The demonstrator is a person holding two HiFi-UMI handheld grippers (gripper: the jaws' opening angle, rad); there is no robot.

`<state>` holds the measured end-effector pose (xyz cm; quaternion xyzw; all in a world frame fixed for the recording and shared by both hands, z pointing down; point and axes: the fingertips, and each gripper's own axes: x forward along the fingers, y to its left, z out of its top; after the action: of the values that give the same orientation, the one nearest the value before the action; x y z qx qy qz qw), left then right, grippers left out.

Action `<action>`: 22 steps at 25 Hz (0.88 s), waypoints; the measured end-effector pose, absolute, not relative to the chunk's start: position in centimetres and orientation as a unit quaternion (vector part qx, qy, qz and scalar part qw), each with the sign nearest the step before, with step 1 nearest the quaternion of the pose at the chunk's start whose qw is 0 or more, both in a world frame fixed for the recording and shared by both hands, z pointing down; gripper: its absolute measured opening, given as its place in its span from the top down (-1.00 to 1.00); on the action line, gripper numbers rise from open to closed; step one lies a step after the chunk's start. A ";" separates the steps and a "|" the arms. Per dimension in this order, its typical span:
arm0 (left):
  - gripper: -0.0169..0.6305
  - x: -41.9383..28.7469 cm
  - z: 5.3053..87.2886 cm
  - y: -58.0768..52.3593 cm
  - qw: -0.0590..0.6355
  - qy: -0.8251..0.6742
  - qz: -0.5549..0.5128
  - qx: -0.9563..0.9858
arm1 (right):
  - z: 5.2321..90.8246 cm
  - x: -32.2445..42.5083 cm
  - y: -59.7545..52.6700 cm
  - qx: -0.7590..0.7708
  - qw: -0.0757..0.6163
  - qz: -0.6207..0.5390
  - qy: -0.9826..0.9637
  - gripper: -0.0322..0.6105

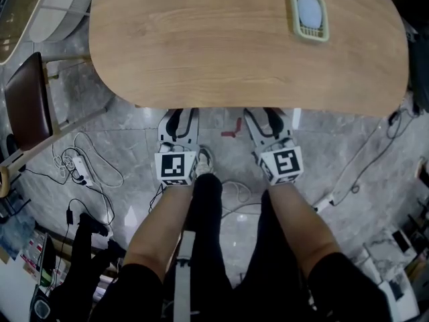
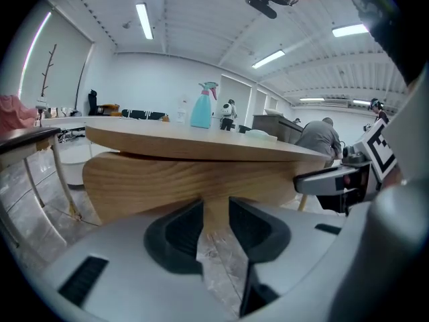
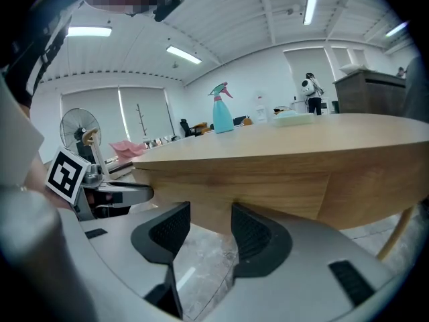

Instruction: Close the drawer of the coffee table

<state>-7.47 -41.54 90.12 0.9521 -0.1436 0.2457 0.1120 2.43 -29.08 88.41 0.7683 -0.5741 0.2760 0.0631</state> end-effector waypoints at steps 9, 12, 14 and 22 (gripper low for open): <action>0.62 -5.1 89.9 -44.0 0.093 -0.153 0.231 0.956 | 89.2 4.9 -30.9 0.781 0.036 0.271 -0.562 0.35; 0.63 -5.4 90.0 -44.1 0.100 -0.159 0.232 0.954 | 89.2 4.9 -30.9 0.778 0.035 0.270 -0.566 0.38; 0.63 -5.3 90.0 -44.0 0.109 -0.164 0.228 0.953 | 89.2 5.1 -30.8 0.778 0.033 0.269 -0.567 0.41; 0.64 -5.9 90.1 -43.4 0.060 -0.141 0.238 0.959 | 89.0 4.7 -30.0 0.778 0.023 0.276 -0.564 0.41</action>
<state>-5.86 -43.43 90.06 0.9591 -0.1411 0.2380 0.0599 4.67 -30.00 89.02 0.7778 -0.5644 0.2758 0.0231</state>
